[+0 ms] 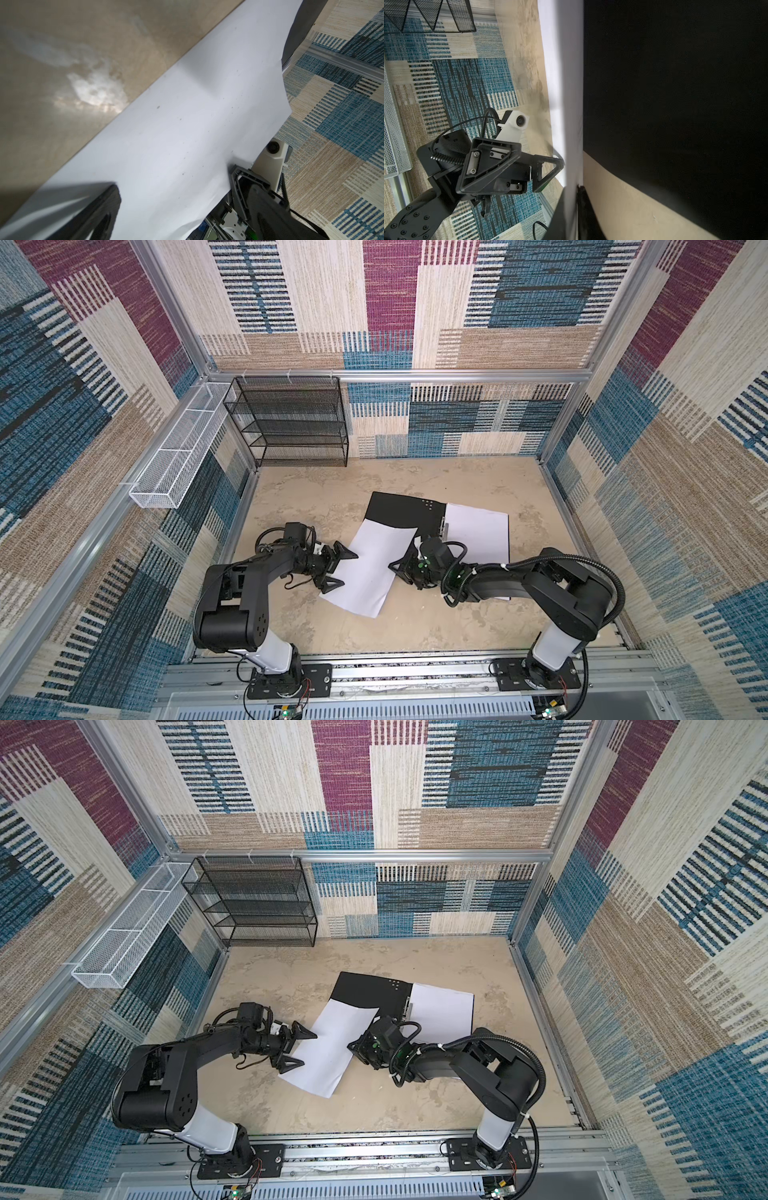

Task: Put the files into the folder
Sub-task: 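Take page onto folder clip with right gripper while left gripper withdraws, then pinch the white page at the folder clip with the right gripper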

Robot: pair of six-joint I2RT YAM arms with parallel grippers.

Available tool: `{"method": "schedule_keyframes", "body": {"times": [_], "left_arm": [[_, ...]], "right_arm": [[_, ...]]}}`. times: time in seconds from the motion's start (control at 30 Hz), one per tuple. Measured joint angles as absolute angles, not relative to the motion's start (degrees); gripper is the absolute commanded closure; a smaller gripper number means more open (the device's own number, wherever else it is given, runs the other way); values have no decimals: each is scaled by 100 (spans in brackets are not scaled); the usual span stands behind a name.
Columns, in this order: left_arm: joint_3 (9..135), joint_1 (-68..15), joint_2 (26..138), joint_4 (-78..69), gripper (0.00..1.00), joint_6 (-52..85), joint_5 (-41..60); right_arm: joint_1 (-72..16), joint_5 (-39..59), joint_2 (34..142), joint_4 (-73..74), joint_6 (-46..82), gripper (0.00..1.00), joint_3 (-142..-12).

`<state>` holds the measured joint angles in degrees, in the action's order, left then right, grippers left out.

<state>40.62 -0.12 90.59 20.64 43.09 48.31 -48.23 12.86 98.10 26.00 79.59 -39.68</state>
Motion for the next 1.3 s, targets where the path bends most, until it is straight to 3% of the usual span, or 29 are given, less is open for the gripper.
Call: {"method": "schedule_keyframes", "body": {"times": [0.3, 0.6, 0.77, 0.97, 1.3], "left_arm": [[5105, -19, 8307, 2714, 1, 4032, 4663], [6023, -40, 7677, 3297, 1, 3358, 5186], [5977, -67, 7850, 3457, 1, 3122, 5201], [5835, -172, 7837, 3459, 1, 3004, 5183], [5793, -338, 7679, 3446, 1, 2982, 5137]], "right_arm": [[-4379, 1422, 9192, 1404, 6980, 100, -4757], [-1481, 2596, 7870, -1734, 4036, 100, -5640], [-202, 2510, 7771, -3350, 2493, 100, -5951], [97, 2106, 8377, -4475, 1208, 100, -6167], [169, 1120, 9476, -5269, 403, 100, -6969]]}}
